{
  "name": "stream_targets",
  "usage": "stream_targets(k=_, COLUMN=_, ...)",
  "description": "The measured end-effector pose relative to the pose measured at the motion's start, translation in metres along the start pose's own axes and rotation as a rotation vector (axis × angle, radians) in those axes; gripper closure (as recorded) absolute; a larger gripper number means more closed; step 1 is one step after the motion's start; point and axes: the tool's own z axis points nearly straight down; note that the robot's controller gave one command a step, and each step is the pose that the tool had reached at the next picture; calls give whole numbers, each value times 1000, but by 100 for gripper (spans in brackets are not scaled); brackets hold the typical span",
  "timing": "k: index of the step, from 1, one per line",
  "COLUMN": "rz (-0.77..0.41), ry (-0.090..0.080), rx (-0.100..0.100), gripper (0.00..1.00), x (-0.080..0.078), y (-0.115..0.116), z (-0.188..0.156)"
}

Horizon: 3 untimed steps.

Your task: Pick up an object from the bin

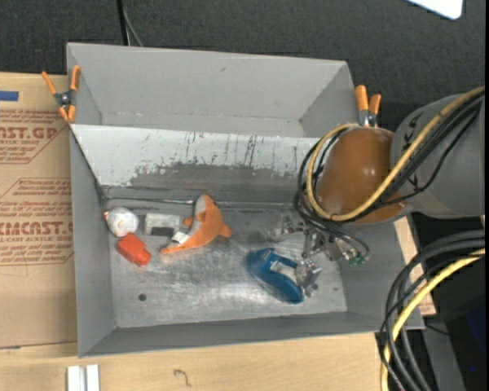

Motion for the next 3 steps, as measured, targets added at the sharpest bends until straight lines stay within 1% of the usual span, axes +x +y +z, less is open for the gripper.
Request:
stream_targets(k=1, rz=1, ry=-9, rx=1, gripper=0, x=-2, y=0, z=0)
stream_targets(k=2, rz=0, ry=0, rx=0, gripper=100, x=0, y=0, z=0)
stream_targets(k=3, rz=1, ry=-9, rx=1, gripper=0, x=-2, y=1, z=0)
